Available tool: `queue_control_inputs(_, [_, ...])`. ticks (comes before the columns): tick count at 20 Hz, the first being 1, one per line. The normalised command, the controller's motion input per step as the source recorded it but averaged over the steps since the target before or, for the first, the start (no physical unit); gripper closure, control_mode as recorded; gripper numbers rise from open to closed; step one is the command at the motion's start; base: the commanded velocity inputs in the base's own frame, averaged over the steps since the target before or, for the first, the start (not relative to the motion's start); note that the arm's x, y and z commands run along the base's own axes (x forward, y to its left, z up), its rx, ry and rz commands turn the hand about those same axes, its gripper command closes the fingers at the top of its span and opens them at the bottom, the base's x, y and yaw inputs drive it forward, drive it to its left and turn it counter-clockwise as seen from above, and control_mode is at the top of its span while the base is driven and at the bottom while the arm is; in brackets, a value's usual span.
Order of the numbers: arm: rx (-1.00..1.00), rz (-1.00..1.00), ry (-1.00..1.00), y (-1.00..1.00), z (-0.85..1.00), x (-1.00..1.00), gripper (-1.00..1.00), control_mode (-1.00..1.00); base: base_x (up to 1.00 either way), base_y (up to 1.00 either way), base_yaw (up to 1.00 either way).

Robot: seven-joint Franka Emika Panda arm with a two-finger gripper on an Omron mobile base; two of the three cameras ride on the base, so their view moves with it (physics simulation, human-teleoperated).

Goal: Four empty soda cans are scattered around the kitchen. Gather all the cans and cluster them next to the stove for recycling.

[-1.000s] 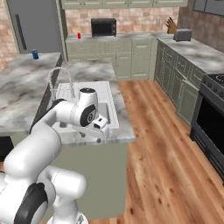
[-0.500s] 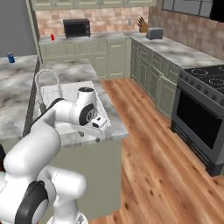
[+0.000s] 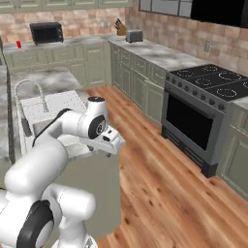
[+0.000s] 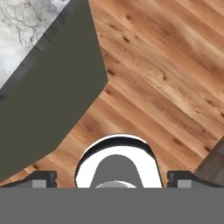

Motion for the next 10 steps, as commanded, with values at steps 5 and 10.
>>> queue_control_inputs(5, [0.00,0.00,0.00,0.00,0.00,0.00,-1.00,1.00,-0.19,0.74,-0.19])
queue_control_inputs(10, [0.00,0.00,0.00,0.00,0.00,0.00,-1.00,1.00,-0.10,0.72,-0.20])
